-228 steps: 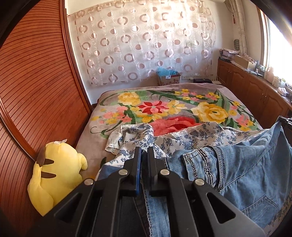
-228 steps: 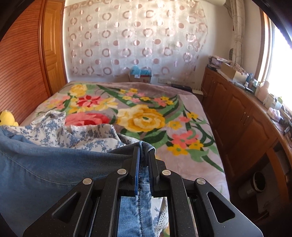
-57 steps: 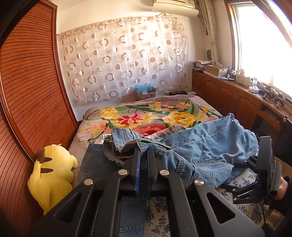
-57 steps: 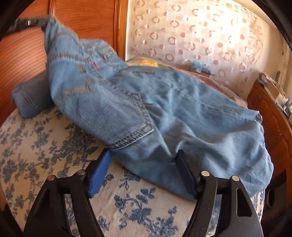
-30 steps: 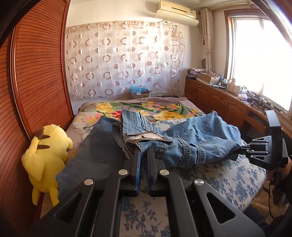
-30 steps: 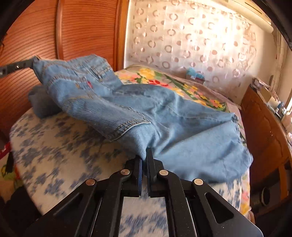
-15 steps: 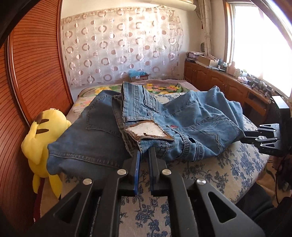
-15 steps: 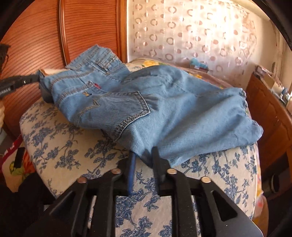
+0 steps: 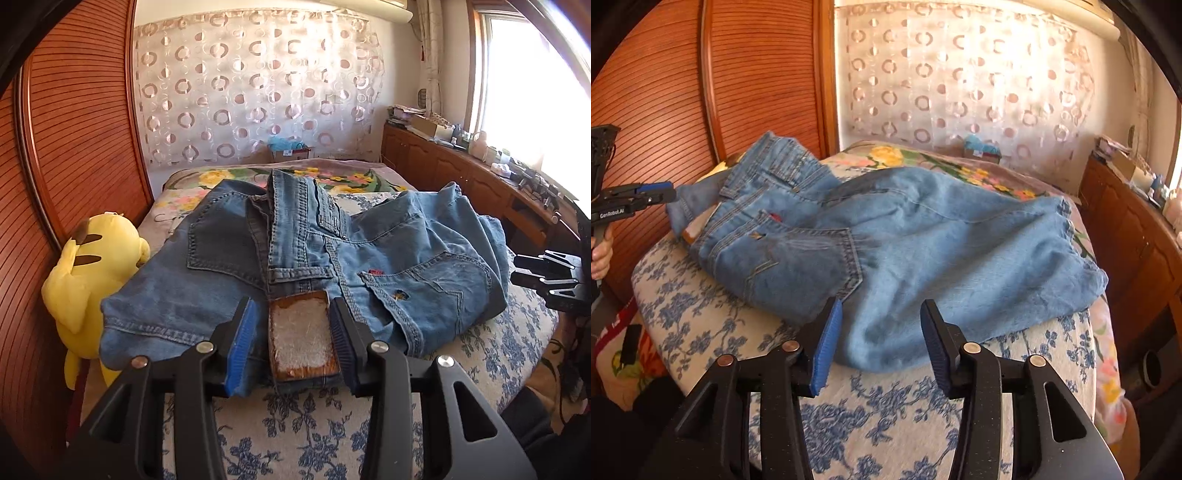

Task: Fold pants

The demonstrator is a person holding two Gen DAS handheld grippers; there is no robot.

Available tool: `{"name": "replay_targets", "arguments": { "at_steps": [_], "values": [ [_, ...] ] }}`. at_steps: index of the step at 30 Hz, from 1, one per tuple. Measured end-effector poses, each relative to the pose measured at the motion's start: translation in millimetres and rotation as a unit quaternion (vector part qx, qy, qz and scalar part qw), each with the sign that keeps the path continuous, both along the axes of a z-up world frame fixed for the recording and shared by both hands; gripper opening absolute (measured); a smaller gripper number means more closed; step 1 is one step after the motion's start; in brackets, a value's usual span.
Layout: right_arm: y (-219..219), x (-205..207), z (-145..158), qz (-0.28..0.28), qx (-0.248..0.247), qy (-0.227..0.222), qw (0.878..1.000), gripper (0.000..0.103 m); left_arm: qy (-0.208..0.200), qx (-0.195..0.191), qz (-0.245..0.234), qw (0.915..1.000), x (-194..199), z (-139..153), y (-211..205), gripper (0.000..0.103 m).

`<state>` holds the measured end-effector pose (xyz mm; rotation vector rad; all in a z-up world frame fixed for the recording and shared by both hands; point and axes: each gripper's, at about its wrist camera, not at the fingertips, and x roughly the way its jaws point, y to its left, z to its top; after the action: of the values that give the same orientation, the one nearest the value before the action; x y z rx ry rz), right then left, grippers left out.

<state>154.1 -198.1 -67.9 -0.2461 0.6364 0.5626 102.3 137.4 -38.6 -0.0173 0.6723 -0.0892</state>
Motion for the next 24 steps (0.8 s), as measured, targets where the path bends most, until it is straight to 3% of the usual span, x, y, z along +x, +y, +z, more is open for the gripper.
{"name": "replay_targets", "arguments": {
  "at_steps": [12,20,24],
  "values": [
    [-60,63,3,-0.079,0.001,0.007,0.997,0.058,-0.003,0.008,-0.029,0.9995,66,8,-17,0.04],
    [-80,124,17,-0.106,0.008,0.008,0.994,0.061,0.018,0.044,-0.046,0.9978,144,4,-22,0.04],
    [-86,154,19,-0.116,0.004,0.012,0.993,0.063,0.035,0.038,-0.049,0.9975,183,-2,-20,0.04]
  ]
}}
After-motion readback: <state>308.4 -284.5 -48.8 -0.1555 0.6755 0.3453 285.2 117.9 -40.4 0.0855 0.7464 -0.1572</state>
